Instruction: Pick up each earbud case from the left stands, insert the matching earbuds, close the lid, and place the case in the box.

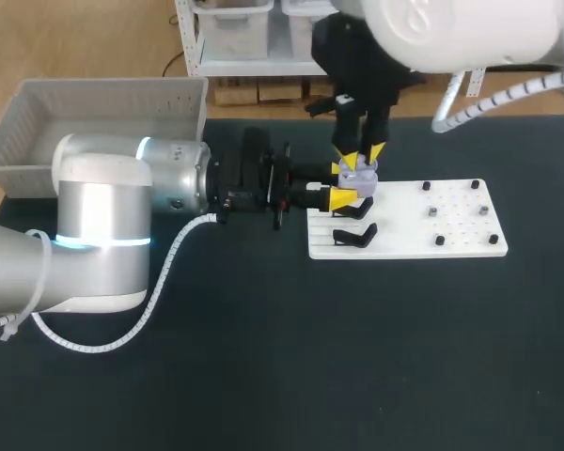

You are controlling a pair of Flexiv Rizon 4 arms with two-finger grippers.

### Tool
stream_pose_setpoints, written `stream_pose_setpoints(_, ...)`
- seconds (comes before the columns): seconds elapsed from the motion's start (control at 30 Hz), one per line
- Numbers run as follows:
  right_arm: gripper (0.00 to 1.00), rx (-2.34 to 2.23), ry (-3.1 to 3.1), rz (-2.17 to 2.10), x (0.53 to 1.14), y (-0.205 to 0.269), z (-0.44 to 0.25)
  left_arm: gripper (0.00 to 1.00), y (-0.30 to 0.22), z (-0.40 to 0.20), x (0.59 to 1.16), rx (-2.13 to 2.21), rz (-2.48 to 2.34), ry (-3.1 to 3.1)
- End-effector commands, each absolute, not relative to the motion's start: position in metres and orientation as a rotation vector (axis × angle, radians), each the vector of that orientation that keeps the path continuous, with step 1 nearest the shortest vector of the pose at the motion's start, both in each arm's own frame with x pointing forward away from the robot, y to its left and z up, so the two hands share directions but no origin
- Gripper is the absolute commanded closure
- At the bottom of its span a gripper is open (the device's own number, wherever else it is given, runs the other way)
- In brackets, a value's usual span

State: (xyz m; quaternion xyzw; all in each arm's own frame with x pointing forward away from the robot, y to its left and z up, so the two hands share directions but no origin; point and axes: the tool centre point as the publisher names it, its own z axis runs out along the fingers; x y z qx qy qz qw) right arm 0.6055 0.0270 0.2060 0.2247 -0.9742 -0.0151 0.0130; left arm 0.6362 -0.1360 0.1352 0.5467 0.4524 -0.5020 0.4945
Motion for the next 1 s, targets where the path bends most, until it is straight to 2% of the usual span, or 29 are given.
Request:
stream_pose_setpoints(0.03, 1.00, 0.707, -3.014, -0.035, 0.611, 0.033, 0.203, 1.00, -0.136, 0.135, 0.635, 1.322, -1.212, 1.097)
stream_pose_setpoints(1.0, 1.00, 0.673, -3.010, -0.011, 0.623, 0.030, 0.180, 1.00, -0.136, 0.135, 0.635, 1.322, -1.212, 1.097)
